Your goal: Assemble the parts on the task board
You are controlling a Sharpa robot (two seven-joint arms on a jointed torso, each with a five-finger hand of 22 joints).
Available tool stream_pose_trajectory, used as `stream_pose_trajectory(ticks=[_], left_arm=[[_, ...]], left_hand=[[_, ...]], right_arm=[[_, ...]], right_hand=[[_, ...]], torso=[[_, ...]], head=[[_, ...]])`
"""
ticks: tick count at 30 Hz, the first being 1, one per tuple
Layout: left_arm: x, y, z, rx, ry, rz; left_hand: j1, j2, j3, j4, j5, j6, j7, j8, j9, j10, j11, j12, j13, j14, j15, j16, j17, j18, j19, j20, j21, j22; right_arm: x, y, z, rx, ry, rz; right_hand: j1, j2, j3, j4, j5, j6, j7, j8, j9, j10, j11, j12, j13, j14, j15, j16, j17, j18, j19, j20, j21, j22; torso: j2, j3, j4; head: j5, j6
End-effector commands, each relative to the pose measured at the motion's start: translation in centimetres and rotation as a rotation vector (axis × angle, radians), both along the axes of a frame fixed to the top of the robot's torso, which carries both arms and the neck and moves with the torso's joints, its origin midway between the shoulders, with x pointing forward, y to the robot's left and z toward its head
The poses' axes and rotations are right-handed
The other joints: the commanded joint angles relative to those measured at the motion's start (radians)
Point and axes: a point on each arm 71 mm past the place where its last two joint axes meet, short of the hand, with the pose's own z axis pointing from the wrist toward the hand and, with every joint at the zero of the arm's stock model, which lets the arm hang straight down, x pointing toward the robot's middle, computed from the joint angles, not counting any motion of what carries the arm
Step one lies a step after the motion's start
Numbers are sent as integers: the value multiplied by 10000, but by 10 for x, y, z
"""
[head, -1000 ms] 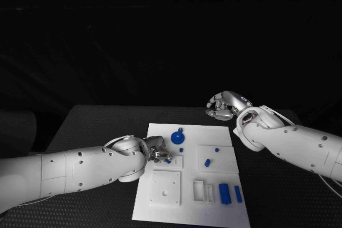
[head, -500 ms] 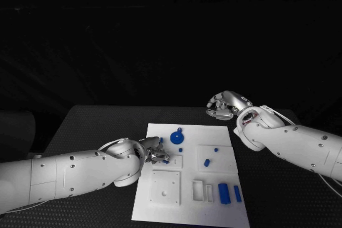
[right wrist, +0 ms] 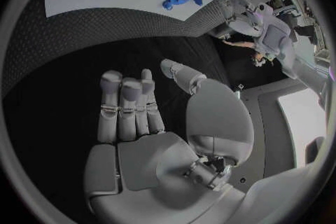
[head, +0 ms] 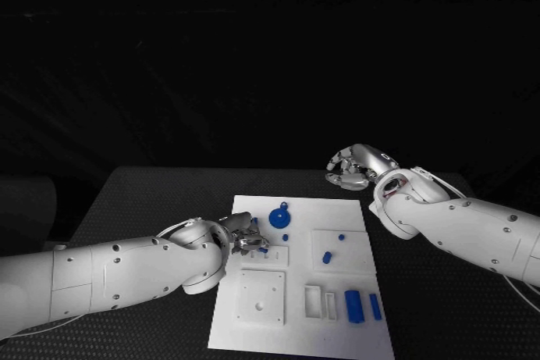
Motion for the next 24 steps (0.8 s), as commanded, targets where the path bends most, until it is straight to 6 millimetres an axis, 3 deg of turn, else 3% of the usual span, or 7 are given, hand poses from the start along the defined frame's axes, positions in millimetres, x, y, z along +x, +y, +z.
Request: stream_pose_trajectory(ticks=[1,24], left_arm=[[0,-2,0,-138,33,31],[4,-6,-5,259,382,-106]], left_hand=[[132,39,254,317,-32,1958,-1161,836,706,-321,-270,14,-15,183,-265,16,-11,195,66,-1153,44,109],[141,29,244,356,-83,1937,-1153,827,697,-324,-261,11,-41,170,-272,6,-37,194,54,-1151,37,109]], right_arm=[[0,1,0,-34,59,105],[0,1,-1,-46,81,100]], right_hand=[[-84,9,-36,13,72,59,135,-56,14,-95,-8,46,-9,-36,-11,-40,15,296,-79,-23,-63,15],[-91,7,-42,9,105,56,135,-58,15,-98,-8,50,-15,-38,-11,-43,19,296,-79,-26,-66,20]], torso=[[1,-2,-3],[3,2,0]], head=[[9,-3],[0,-44]])
